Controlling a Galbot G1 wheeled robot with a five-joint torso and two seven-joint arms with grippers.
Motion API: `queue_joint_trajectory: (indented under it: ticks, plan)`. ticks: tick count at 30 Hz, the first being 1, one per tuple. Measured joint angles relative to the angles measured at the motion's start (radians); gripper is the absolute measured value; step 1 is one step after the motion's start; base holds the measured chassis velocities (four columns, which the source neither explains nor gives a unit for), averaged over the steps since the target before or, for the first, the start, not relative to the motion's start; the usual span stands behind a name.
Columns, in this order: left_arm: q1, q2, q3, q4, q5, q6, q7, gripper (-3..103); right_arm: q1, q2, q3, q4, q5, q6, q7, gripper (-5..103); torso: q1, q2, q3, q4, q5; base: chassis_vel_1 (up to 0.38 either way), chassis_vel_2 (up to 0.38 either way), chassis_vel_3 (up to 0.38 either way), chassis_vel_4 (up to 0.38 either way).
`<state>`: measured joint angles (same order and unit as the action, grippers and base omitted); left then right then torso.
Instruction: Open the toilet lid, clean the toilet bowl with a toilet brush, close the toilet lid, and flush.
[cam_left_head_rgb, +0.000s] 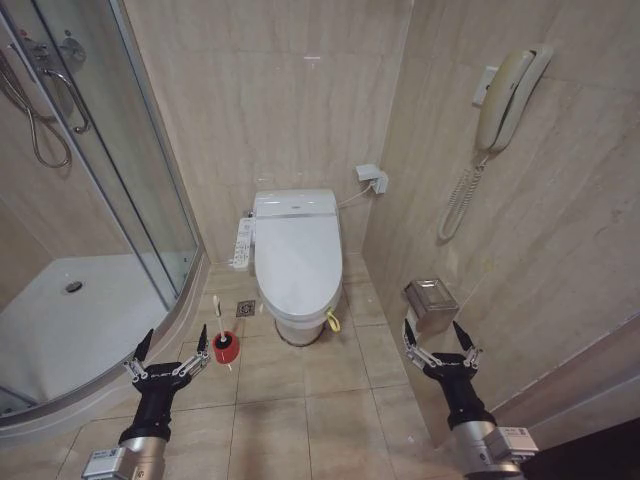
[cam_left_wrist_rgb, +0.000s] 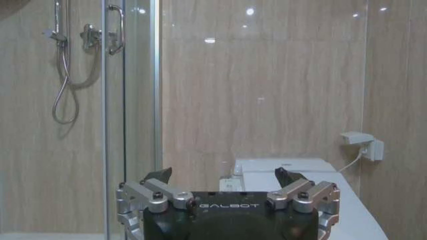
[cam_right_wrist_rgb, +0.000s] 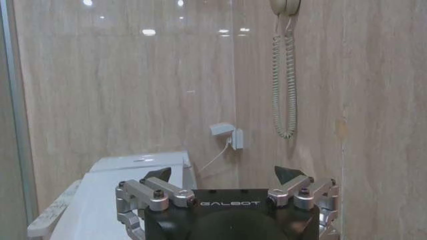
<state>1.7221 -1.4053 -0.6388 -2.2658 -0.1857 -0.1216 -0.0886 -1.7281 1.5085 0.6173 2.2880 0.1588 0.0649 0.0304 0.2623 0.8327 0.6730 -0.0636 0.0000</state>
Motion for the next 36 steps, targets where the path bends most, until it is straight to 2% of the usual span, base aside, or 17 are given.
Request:
queue_joint_trajectory:
  ticks: [24,36]
  plan:
    - [0.000,0.000,0.000,0.000,0.000,0.000,0.000,100,0.019,-0.007,0.004,-0.019,0.018,0.002,-0.007,100,0.000,0.000,0.000,0.0000,0.0000,-0.009,0.009,0.006,-0.007]
    - [0.000,0.000,0.000,0.000,0.000,0.000,0.000,100,0.048,-0.011,0.006,-0.056,0.028,0.008,-0.008,100,0.000,0.000,0.000,0.0000,0.0001,-0.175,0.183,0.176,-0.179]
